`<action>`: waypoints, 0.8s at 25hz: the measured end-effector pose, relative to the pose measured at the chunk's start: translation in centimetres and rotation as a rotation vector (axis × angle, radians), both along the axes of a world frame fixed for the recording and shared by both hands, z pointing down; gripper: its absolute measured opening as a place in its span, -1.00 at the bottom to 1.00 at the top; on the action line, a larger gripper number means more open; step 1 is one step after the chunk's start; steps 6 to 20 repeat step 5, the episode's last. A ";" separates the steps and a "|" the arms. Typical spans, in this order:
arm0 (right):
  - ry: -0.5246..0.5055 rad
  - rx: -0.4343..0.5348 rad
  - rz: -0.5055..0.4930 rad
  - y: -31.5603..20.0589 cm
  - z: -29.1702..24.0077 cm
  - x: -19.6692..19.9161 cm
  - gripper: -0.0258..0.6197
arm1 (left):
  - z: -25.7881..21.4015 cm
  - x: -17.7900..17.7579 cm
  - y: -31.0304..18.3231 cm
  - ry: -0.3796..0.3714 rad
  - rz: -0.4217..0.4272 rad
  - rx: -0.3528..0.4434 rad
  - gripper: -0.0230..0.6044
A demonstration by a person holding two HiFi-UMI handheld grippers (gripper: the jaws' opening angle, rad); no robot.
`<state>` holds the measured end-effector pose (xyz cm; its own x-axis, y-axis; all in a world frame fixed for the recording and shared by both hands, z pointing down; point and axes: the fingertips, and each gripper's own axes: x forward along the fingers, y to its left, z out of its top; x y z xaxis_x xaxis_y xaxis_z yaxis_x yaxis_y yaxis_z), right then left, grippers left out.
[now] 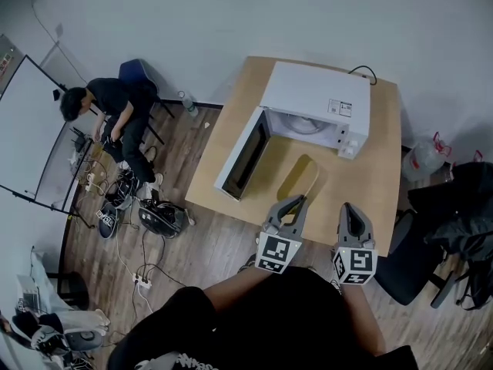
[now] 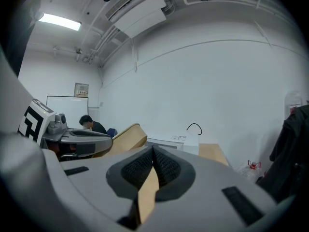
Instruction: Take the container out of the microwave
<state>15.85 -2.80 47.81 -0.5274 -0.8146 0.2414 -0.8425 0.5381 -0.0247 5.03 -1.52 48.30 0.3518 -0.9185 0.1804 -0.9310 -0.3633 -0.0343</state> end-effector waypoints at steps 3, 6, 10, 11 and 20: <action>0.003 0.005 -0.003 -0.6 -0.1 -0.4 -0.74 | 0.0 -0.4 -0.5 -0.001 -0.003 -0.002 -0.84; 0.003 0.008 -0.004 -1.1 -0.2 -0.7 -0.73 | 0.0 -0.6 -0.9 -0.002 -0.005 -0.002 -0.84; 0.003 0.008 -0.004 -1.1 -0.2 -0.7 -0.73 | 0.0 -0.6 -0.9 -0.002 -0.005 -0.002 -0.84; 0.003 0.008 -0.004 -1.1 -0.2 -0.7 -0.73 | 0.0 -0.6 -0.9 -0.002 -0.005 -0.002 -0.84; 0.003 0.008 -0.004 -1.1 -0.2 -0.7 -0.73 | 0.0 -0.6 -0.9 -0.002 -0.005 -0.002 -0.84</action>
